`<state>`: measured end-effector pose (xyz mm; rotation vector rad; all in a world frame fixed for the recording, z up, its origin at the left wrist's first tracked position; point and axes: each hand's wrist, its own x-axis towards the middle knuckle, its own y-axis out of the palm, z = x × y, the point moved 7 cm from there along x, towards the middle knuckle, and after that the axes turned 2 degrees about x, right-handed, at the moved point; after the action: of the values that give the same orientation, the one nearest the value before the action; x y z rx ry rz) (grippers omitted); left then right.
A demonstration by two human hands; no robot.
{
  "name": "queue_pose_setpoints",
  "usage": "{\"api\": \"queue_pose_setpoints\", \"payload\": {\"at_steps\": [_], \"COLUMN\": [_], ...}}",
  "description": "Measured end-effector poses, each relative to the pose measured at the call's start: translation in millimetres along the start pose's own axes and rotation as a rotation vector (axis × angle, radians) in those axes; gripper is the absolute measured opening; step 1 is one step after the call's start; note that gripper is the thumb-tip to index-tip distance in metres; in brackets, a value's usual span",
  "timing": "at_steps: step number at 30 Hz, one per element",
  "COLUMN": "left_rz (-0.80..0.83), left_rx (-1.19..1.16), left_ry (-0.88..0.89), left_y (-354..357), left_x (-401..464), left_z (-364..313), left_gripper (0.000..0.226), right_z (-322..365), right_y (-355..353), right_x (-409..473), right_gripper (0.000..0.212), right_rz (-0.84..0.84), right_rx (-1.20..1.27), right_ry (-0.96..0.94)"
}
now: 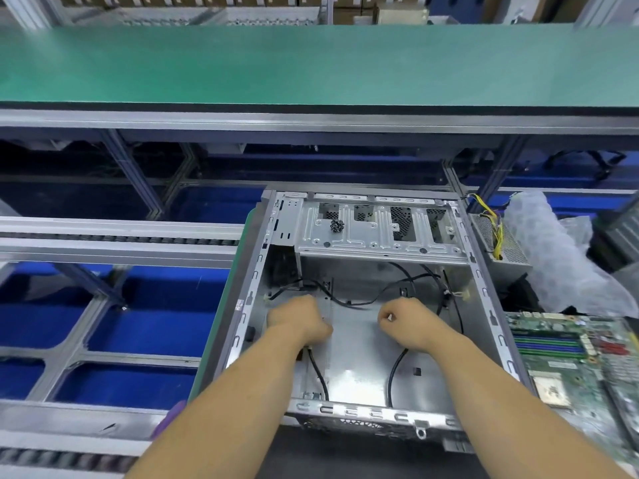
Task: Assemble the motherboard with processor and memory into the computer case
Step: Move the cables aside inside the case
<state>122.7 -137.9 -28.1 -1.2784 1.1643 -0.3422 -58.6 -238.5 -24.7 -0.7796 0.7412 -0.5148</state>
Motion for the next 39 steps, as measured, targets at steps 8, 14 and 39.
{"api": "queue_pose_setpoints", "payload": {"at_steps": [8,14,39], "left_rz": [0.283,0.2,-0.026], "left_rx": [0.283,0.257,-0.382], "left_ry": [-0.213,-0.069,0.277], "left_y": [12,12,8], "left_x": [-11,-9,8], "left_z": [25,16,-37], "left_gripper": [0.009,0.029,0.014], "right_z": [-6,-6,30], "right_y": [-3,0,-13], "right_x": [1,-1,1], "right_gripper": [0.022,0.022,0.023], "right_rz": [-0.024,0.044,-0.177], "right_rx": [0.012,-0.027,0.361], "right_ry": [0.06,0.09,-0.149]}}
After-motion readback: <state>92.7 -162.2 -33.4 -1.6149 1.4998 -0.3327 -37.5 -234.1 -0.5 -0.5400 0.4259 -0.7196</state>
